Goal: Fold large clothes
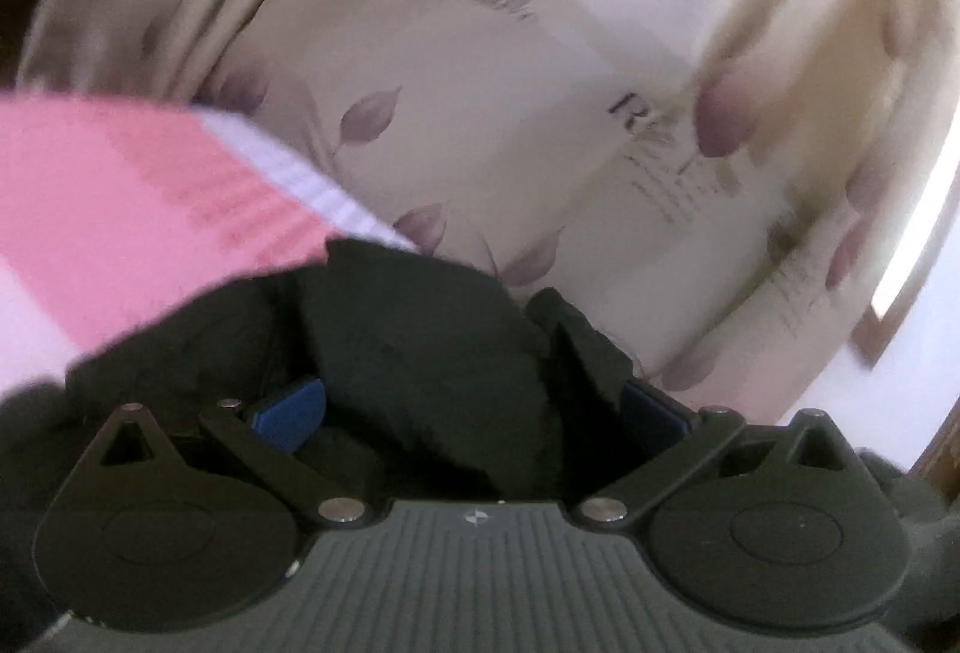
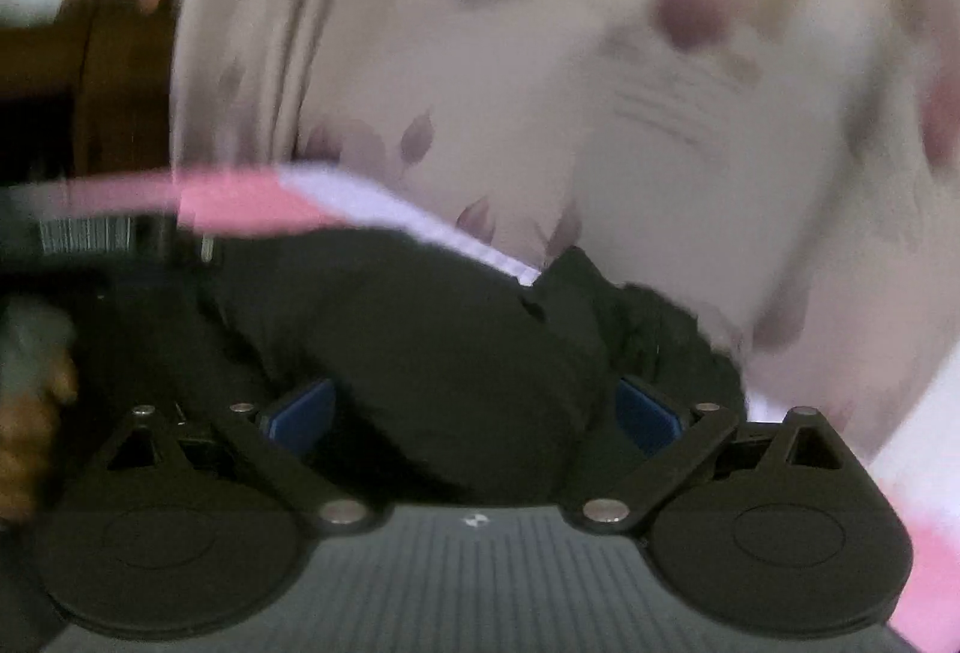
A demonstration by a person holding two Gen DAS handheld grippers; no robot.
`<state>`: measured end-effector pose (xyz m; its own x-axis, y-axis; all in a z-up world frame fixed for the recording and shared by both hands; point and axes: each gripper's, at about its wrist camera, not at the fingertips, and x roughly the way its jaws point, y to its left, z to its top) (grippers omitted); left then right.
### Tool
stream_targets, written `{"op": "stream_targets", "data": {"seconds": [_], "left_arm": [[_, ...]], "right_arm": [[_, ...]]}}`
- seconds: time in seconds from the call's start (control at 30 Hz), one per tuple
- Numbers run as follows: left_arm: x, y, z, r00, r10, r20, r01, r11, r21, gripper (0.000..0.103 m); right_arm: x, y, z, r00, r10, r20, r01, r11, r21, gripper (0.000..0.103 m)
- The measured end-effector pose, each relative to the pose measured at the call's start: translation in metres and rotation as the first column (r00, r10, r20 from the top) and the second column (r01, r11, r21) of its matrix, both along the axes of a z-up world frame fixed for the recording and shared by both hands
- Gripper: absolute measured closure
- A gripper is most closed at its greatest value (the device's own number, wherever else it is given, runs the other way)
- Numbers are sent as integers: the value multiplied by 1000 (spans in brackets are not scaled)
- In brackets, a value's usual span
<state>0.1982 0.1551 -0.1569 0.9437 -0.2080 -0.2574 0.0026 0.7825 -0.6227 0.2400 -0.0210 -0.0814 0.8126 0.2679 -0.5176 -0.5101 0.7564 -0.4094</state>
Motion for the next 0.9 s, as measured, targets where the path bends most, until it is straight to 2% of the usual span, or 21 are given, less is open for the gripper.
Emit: {"op": "stream_targets", "data": {"seconds": [0.03, 0.07, 0.1, 0.13, 0.2, 0.27, 0.3, 0.37, 0.4, 0.43, 0.53, 0.63, 0.67, 0.7, 0.77, 0.8, 0.83, 0.9], "left_arm": [[0, 2, 0, 1000, 8, -8, -8, 1000, -1, 0], [-3, 2, 0, 1000, 9, -5, -9, 1000, 4, 0], [-3, 2, 1, 1000, 8, -4, -8, 1000, 13, 0], [-3, 0, 2, 1000, 10, -7, -10, 1000, 28, 0], [-5, 1, 1, 1000, 14, -10, -14, 999, 35, 0], [-4, 3, -1, 1000, 15, -14, -15, 1000, 24, 0], [-4, 3, -2, 1000, 17, -17, -16, 1000, 20, 0], [-3, 2, -3, 1000, 18, -24, -18, 1000, 18, 0], [-3, 3, -3, 1000, 18, -26, -17, 1000, 20, 0], [-4, 3, -3, 999, 17, -28, -17, 1000, 22, 0], [-4, 3, -4, 999, 18, -31, -18, 1000, 21, 0], [-3, 3, -4, 999, 22, -37, -21, 1000, 22, 0], [-3, 3, -4, 999, 24, -38, -23, 999, 26, 0], [-4, 3, -3, 999, 27, -36, -26, 999, 30, 0], [-6, 2, -3, 999, 32, -25, -31, 999, 35, 0], [-6, 2, -2, 999, 31, -20, -30, 999, 40, 0], [-7, 0, -2, 999, 32, -19, -31, 998, 50, 0], [-6, -2, 0, 999, 48, -25, -46, 996, 75, 0]], "right_arm": [[6, 6, -7, 1000, 3, 13, -2, 999, -33, 3], [16, 9, -11, 1000, -8, -11, 7, 999, -33, 22], [29, 8, -10, 996, -50, -72, 49, 999, -11, 76], [38, -1, -6, 989, -100, -108, 105, 994, 40, 90], [47, -30, 13, 977, -177, -117, 198, 959, 204, 91], [47, -73, 29, 951, -279, -134, 309, 879, 364, 92], [45, -104, 32, 932, -318, -174, 363, 810, 461, 92], [46, -153, 23, 891, -365, -269, 453, 685, 571, 91], [49, -178, 12, 868, -350, -352, 496, 618, 610, 89], [51, -203, -5, 830, -329, -450, 557, 532, 638, 89], [51, -240, -46, 746, -274, -607, 663, 394, 636, 87], [47, -259, -60, 737, -175, -653, 674, 269, 689, 75], [46, -263, -59, 742, -150, -654, 669, 240, 704, 64], [48, -266, -58, 750, -135, -648, 660, 221, 718, 44], [45, -267, -50, 776, -153, -612, 631, 199, 750, 28], [48, -267, -46, 774, -184, -605, 633, 222, 742, 29], [56, -265, -44, 758, -203, -619, 651, 261, 712, 31], [74, -258, -47, 718, -225, -659, 691, 339, 638, 88]]}}
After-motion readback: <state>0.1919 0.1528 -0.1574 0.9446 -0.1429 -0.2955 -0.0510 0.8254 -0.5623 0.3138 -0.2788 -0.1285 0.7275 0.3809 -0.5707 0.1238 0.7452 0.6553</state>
